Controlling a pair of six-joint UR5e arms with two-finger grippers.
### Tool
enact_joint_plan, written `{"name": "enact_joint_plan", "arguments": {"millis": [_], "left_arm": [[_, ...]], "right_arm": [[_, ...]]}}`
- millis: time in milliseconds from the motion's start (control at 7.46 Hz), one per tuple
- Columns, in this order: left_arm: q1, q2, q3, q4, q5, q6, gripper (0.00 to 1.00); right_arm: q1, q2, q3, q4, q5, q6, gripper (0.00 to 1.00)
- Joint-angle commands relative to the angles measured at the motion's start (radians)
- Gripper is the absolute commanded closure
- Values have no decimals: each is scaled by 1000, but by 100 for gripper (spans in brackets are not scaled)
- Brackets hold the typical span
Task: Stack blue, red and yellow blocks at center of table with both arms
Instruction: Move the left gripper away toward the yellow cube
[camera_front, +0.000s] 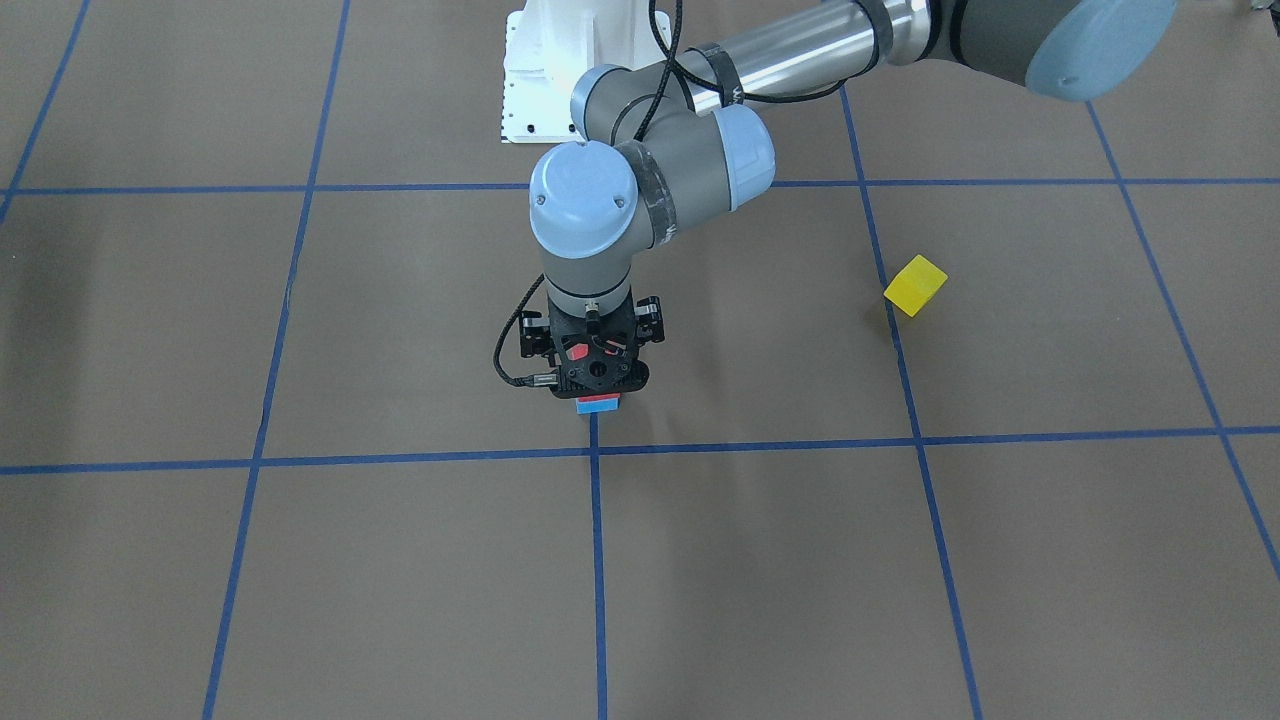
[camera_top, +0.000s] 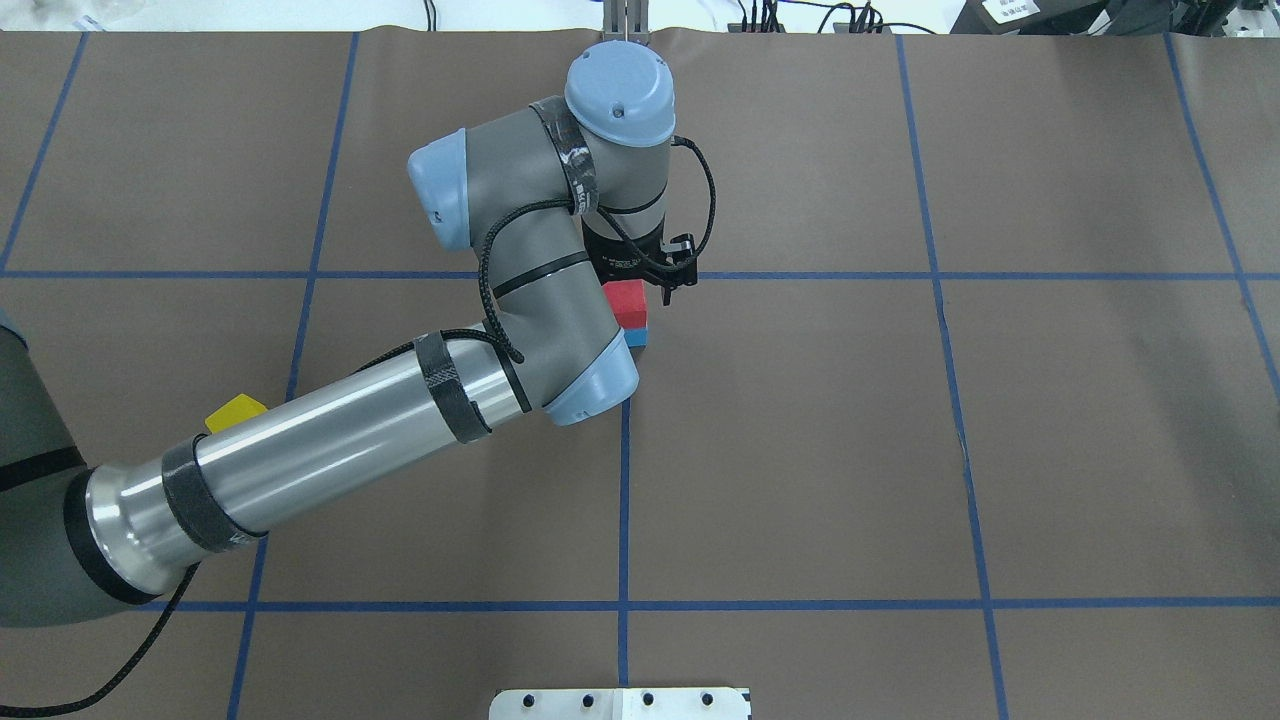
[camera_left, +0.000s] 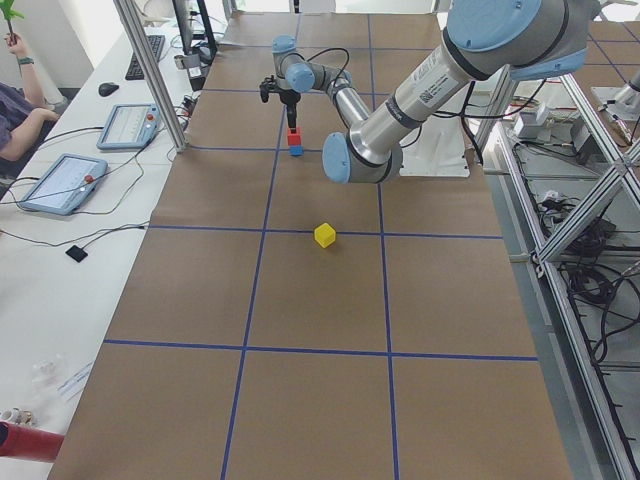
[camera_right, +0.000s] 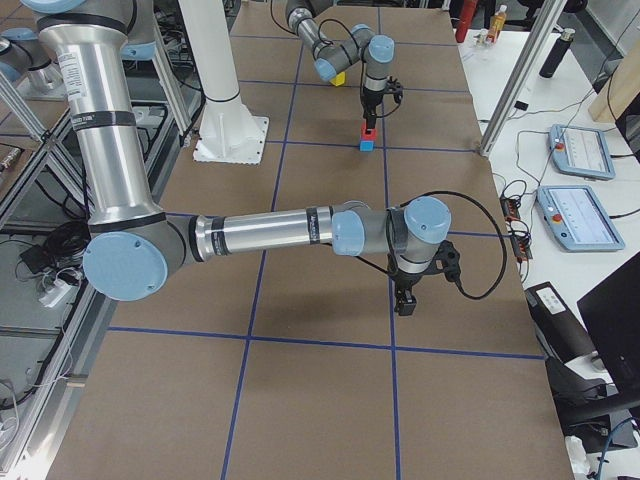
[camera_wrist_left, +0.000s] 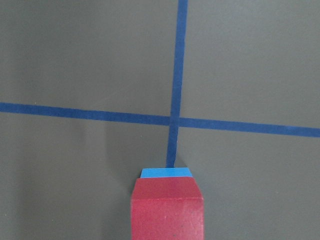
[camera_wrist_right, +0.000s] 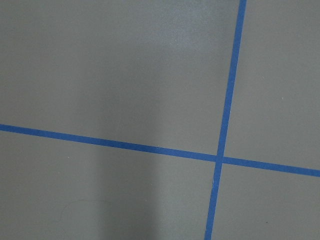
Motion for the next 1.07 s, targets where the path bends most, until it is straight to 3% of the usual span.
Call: {"name": "enact_joint_plan", "arguments": {"millis": [0,134,402,536,805,939], "left_arm": [[-54,90,-216,155,-4,167,0],[-75,198,-348,206,-1,246,0],[-123,561,-653,172,1,491,0],[-125,669,-723,162,2,603,0],[-114,775,-711,2,8,620,0],[-112,853,-660,-171,8,676,0]], "right_arm": [[4,-1,1,-1,6,0,1],[7,-4,11,-4,11,0,1],[6,-6,15,-7,11,0,1],[6,-7,15,-7,11,0,1],[6,-7,15,-7,11,0,1],[6,-7,15,-7,11,0,1]]}}
